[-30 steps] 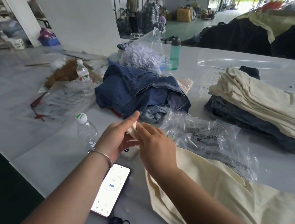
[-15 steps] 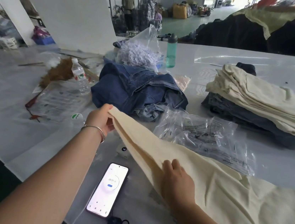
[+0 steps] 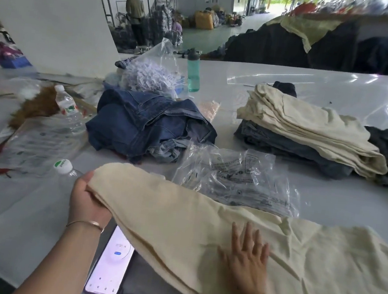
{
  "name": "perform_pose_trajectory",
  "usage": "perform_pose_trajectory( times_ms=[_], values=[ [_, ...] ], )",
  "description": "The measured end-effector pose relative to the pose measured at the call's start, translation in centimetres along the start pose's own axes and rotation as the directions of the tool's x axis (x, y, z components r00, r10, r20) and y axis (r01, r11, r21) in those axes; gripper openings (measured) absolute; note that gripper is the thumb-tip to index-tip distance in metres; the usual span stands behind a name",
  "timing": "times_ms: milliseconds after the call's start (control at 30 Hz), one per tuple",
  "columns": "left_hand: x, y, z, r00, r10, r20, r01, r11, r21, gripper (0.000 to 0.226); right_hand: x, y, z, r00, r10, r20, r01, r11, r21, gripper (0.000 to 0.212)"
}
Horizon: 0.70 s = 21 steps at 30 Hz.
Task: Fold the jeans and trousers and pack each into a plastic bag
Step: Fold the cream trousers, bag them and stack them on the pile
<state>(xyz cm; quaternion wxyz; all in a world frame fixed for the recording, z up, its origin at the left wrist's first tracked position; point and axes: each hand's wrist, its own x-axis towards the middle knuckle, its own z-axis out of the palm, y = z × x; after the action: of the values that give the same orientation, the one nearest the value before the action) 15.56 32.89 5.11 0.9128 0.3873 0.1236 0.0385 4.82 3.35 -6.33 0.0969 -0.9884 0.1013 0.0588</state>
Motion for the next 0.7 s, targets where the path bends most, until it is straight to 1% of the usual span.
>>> perform_pose_trajectory(
  times_ms=[33, 67, 100, 133, 167, 200, 233, 267, 300, 333, 400, 467, 567, 600, 667, 700],
  values=[
    [-0.4, 0.3, 0.1, 0.999, 0.022, 0.036, -0.021, 1.0, -0.018, 0.053, 0.3, 0.6, 0.8, 0.997, -0.004, 0.078, 0.004, 1.0, -0.002, 0.075],
    [-0.6, 0.5, 0.1, 0.998, 0.046, 0.051, -0.045, 0.999, -0.03, 0.061, 0.5, 1.0, 1.2, 0.992, -0.048, 0.117, 0.048, 0.999, 0.002, 0.076],
    [-0.7, 0.7, 0.0, 0.996, 0.072, 0.062, -0.069, 0.996, -0.052, 0.067, 0.8, 1.3, 1.2, 0.988, -0.094, 0.122, 0.092, 0.996, 0.02, 0.075],
    [-0.6, 0.8, -0.1, 0.993, 0.096, 0.066, -0.091, 0.993, -0.074, 0.07, 1.3, 1.6, 1.0, 0.988, -0.118, 0.096, 0.114, 0.993, 0.041, 0.073],
    [-0.4, 0.8, -0.2, 0.992, 0.105, 0.071, -0.098, 0.991, -0.095, 0.07, 1.9, 2.1, 0.6, 0.994, -0.102, 0.032, 0.101, 0.994, 0.051, 0.07],
    [-0.3, 0.7, -0.3, 0.992, 0.098, 0.08, -0.089, 0.99, -0.109, 0.067, 2.6, 3.0, 0.0, 0.996, -0.044, -0.076, 0.048, 0.997, 0.052, 0.068],
    [-0.2, 0.5, -0.3, 0.991, 0.081, 0.102, -0.068, 0.99, -0.126, 0.063, 3.1, 4.4, -0.4, 0.986, 0.05, -0.157, -0.04, 0.997, 0.066, 0.066],
    [-0.2, 0.2, -0.4, 0.99, 0.065, 0.123, -0.047, 0.989, -0.139, 0.06, 3.5, 6.1, -0.7, 0.979, 0.132, -0.153, -0.118, 0.989, 0.092, 0.066],
    [-0.2, -0.1, -0.4, 0.99, 0.049, 0.134, -0.03, 0.989, -0.145, 0.059, 3.8, 7.7, -0.8, 0.983, 0.166, -0.084, -0.157, 0.982, 0.104, 0.068],
    [-0.2, -0.3, -0.2, 0.99, 0.041, 0.134, -0.022, 0.99, -0.141, 0.059, 4.0, 9.1, -0.6, 0.988, 0.157, -0.009, -0.155, 0.983, 0.099, 0.071],
    [-0.3, -0.8, 0.6, 0.992, 0.035, 0.12, -0.018, 0.989, -0.145, 0.06, 4.2, 11.0, -0.4, 0.995, 0.081, 0.058, -0.086, 0.992, 0.096, 0.073],
    [-0.8, -1.4, 1.8, 0.995, 0.039, 0.093, -0.026, 0.99, -0.142, 0.055, 4.4, 12.3, -0.5, 0.998, 0.041, 0.057, -0.048, 0.989, 0.138, 0.069],
    [-2.7, -2.5, 4.5, 0.993, 0.048, 0.112, -0.037, 0.994, -0.1, 0.03, 3.5, 13.3, -0.3, 0.997, 0.068, 0.033, -0.071, 0.992, 0.107, 0.069],
    [-3.5, -2.9, 5.6, 0.992, 0.031, 0.121, -0.02, 0.995, -0.093, 0.027, 3.2, 13.3, -0.2, 0.996, 0.081, 0.042, -0.085, 0.993, 0.087, 0.069],
    [-5.0, -4.0, 7.6, 0.991, -0.014, 0.133, 0.027, 0.995, -0.095, 0.029, 2.5, 12.4, -0.7, 0.994, 0.107, 0.036, -0.109, 0.991, 0.078, 0.067],
    [-5.7, -4.6, 8.5, 0.989, -0.034, 0.147, 0.048, 0.995, -0.091, 0.031, 2.2, 11.4, -1.2, 0.994, 0.105, 0.007, -0.105, 0.986, 0.127, 0.064]
  ],
)
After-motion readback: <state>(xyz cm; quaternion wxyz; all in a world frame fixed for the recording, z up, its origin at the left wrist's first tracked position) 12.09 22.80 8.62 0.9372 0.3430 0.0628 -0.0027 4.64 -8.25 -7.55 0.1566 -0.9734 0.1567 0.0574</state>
